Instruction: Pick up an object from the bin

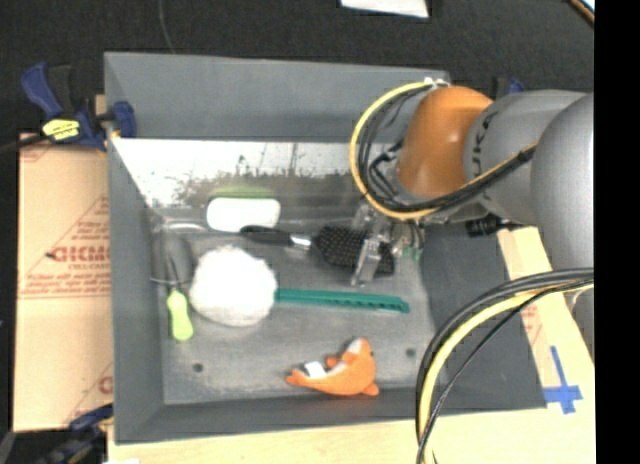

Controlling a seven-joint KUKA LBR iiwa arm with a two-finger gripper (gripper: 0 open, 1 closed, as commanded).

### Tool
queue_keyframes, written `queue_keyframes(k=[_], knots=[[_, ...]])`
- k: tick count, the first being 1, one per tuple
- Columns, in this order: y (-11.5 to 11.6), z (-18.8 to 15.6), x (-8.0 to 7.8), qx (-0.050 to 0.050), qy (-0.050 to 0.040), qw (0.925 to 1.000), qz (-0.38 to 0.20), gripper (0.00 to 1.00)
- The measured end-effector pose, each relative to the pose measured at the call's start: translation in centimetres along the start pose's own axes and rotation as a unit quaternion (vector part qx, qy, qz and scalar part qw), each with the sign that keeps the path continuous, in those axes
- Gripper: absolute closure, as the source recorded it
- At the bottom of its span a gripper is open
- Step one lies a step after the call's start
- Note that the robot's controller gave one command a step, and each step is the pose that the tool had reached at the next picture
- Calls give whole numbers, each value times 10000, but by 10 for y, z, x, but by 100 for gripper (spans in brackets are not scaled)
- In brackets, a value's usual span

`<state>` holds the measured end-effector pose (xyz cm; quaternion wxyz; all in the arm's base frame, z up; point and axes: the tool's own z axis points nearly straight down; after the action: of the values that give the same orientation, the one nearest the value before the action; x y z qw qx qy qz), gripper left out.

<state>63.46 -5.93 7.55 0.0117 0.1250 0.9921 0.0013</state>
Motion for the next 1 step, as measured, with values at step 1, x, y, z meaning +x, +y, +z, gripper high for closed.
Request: queue_keyframes(k=[1], knots=[[0, 0, 0, 1, 0, 10000, -3, 100]])
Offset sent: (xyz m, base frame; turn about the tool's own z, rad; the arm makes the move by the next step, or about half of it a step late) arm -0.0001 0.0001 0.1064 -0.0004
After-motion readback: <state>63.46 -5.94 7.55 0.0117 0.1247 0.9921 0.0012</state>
